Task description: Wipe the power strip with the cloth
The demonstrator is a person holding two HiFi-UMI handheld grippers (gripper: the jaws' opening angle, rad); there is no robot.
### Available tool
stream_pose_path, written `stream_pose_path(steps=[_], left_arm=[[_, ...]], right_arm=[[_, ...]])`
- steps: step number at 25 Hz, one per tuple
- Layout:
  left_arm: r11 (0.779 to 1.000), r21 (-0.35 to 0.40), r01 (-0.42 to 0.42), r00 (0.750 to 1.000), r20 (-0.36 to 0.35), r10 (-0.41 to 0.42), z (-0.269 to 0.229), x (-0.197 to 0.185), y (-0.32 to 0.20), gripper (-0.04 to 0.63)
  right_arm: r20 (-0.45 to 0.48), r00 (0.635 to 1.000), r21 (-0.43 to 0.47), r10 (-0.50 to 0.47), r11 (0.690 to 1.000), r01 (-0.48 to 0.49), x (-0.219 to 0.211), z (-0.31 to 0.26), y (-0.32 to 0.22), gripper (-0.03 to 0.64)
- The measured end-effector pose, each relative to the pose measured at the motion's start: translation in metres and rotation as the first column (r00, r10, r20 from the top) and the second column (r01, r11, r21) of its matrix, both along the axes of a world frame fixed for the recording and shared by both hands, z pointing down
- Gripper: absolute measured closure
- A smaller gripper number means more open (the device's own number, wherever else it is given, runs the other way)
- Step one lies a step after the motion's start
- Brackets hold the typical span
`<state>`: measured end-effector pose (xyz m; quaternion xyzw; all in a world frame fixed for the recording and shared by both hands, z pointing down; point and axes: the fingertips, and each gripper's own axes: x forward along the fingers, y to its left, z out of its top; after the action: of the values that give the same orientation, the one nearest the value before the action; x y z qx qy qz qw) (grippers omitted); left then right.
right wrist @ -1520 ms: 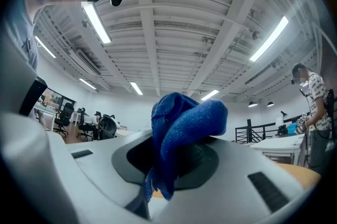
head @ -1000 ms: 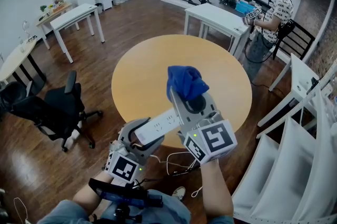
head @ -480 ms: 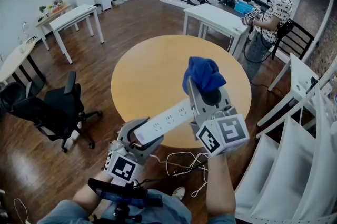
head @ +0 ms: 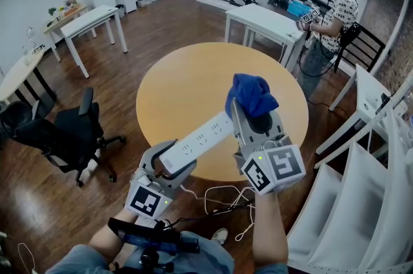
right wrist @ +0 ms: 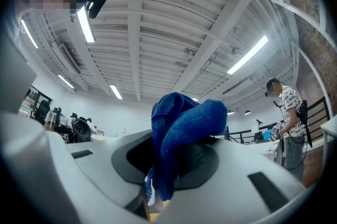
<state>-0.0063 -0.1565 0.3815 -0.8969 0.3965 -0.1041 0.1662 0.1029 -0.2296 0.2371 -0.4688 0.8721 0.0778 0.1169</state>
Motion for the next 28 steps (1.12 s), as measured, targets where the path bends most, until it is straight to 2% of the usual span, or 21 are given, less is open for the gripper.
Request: stream_pose_path(steps=[16,28], left_arm=[[0.998,-0.039,0.046,0.995,-0.086,-0.049,-0.007,-0.018,-0.014,0.301],[0.996,-0.057,0.069,0.992,-0.103,-0.075,-0.007,-0.022,-0.018,0.301]], right_arm=[[0.029,1.000,-0.008,0.005,1.000,-0.005,0.004,0.008,0.011,0.541],[0.035,0.998,-0.037,-0.051,0.998,0.053,-0.020,0.037,0.038,0.541]])
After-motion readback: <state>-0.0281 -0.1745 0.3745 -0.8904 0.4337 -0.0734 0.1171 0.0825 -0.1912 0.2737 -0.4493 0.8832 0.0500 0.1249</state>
